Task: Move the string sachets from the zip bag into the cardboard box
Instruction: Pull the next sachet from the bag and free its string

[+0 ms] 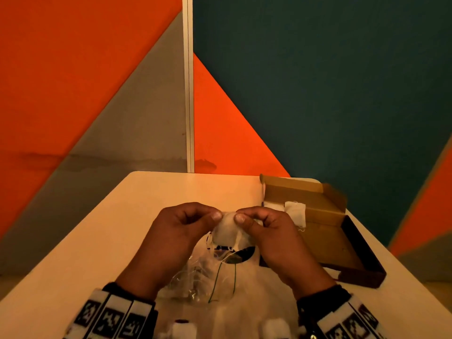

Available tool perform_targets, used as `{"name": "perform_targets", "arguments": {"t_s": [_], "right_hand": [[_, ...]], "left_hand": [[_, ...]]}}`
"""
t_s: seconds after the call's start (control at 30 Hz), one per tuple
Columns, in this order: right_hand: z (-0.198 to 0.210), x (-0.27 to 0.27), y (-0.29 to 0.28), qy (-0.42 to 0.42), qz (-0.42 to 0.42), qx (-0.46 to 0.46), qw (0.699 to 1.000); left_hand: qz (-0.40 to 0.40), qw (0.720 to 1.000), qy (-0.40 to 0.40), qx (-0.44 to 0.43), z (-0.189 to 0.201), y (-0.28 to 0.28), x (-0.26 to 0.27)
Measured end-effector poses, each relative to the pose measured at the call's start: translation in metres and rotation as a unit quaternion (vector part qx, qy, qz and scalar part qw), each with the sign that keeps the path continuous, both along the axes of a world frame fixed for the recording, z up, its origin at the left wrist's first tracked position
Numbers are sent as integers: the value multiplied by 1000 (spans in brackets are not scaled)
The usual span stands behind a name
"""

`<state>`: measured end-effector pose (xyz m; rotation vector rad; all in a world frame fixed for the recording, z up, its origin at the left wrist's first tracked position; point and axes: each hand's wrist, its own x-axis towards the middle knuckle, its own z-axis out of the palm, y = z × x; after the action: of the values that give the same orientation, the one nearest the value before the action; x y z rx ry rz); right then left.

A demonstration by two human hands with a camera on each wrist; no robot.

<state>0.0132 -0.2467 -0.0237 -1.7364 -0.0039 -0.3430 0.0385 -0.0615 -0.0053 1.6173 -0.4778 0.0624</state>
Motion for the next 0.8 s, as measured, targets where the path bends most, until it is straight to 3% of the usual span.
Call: {"name": "perform_targets", "arguments": {"t_s": [0.23, 0.3, 0.37, 0.47, 0.53, 0.63, 0.8], "right_hand": [[1, -3, 1, 20, 6, -49, 999], [0, -1, -1, 27, -14, -113, 993], [0, -2, -2, 23, -10, -135, 991], [2, -5, 2, 16, 30, -167, 985], [3, -6, 2, -5, 20, -199, 980], [3, -8, 0, -15, 12, -207, 978], [5, -5, -7, -14, -17, -146, 989]], "left_hand": [[73, 995, -36, 62, -5, 0, 6], [110, 968, -122, 190, -4, 2, 6], [128, 919, -209, 307, -1, 4, 3], [119, 888, -271, 352, -1, 2, -2], [111, 891, -267, 350, 0, -1, -4], [87, 913, -193, 350, 1, 0, -2], [67, 945, -119, 297, 2, 6, 2]]}}
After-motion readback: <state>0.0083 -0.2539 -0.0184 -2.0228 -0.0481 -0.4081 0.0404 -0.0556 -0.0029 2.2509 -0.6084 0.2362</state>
